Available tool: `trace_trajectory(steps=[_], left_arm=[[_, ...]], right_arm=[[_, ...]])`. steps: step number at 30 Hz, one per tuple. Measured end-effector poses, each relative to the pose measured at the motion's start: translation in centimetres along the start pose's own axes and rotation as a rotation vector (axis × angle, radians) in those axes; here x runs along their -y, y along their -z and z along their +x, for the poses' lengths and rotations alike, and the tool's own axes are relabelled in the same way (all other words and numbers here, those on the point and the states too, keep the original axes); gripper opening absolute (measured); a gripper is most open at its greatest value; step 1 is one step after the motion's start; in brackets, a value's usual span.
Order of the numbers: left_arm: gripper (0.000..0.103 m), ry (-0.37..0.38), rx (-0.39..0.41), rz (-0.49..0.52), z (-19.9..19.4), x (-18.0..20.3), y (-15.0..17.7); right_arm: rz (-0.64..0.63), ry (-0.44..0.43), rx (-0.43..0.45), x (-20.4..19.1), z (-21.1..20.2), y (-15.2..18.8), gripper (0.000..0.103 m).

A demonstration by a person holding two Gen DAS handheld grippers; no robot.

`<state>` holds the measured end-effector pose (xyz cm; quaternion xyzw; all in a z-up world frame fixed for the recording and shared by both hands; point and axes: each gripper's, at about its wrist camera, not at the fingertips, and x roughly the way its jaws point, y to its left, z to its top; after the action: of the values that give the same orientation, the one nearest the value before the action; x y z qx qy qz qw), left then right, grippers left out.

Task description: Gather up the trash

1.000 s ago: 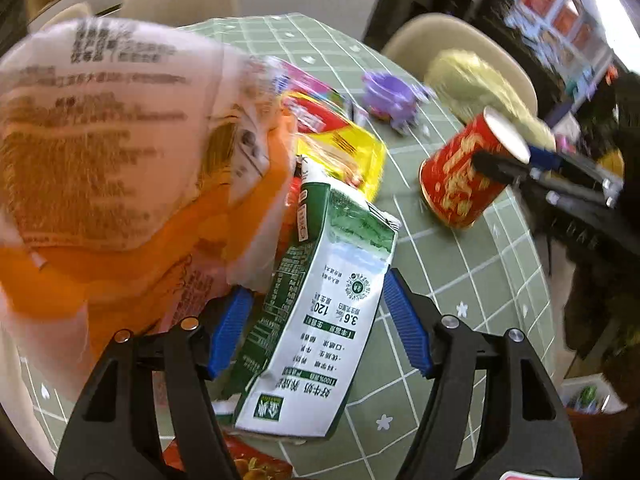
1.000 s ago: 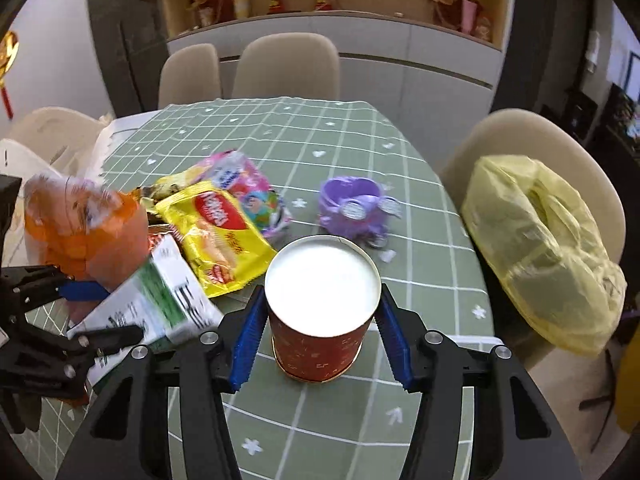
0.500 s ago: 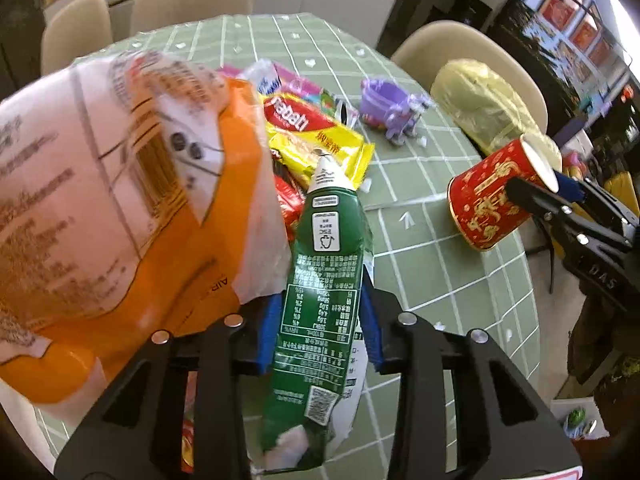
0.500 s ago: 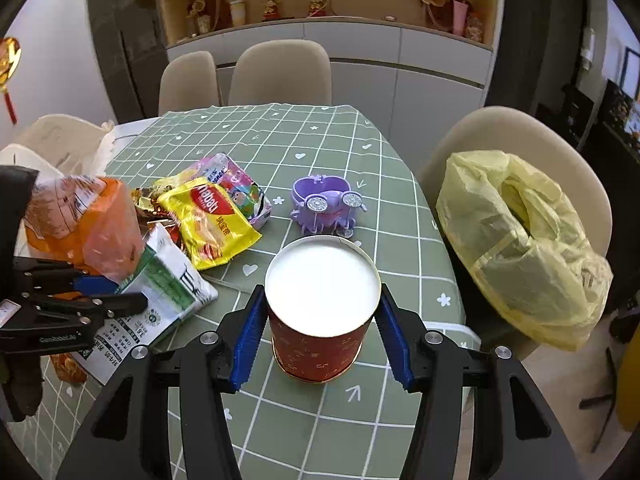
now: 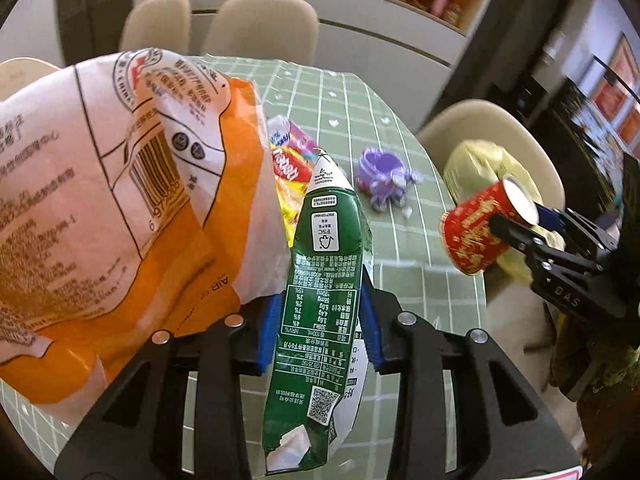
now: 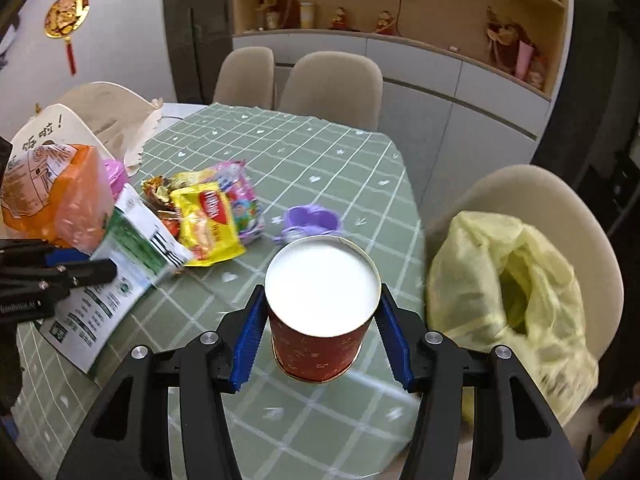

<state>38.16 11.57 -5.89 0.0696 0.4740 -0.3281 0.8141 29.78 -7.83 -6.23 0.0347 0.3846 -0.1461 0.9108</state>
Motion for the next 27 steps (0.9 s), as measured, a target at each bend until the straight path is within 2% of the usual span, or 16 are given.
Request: trace_trajectory(steps=[4, 7, 12, 17, 22, 25, 27], left_arm=[[0.033, -0.076, 0.027, -0.059, 0.8, 3.7, -1.0], [0.033, -0.074, 0.025, -0.107, 1.8, 6.4, -2.2], [0.033, -0.055, 0.025, -0.091, 3.2, 11.1, -4.5], [0.033, 0.043, 0.023, -0.051, 4.5, 16.0, -7.5], [0.033, 0.125, 0.042, 0.036, 6.1, 20.4, -10.3], [0.033, 0.181, 0.046, 0.04, 6.8, 20.7, -11.3], [0.033, 0.201, 0.05, 0.016, 7.1, 19.0, -11.7]], right_arm=[[0.019, -0.037, 0.02, 5.8, -0.1, 0.0, 0.051], [0.019, -0.036, 0.028, 9.7, -0.2, 0.1, 0.051], [0.064, -0.005, 0.063, 16.5, -1.6, -0.6, 0.051], [0.135, 0.044, 0.068, 21.6, -2.2, -0.4, 0.051], [0.19, 0.095, 0.037, 24.3, -2.2, 0.6, 0.051], [0.226, 0.132, 0.013, 24.8, -2.5, 0.9, 0.051], [0.23, 0.114, 0.004, 24.4, -2.5, 0.6, 0.051]])
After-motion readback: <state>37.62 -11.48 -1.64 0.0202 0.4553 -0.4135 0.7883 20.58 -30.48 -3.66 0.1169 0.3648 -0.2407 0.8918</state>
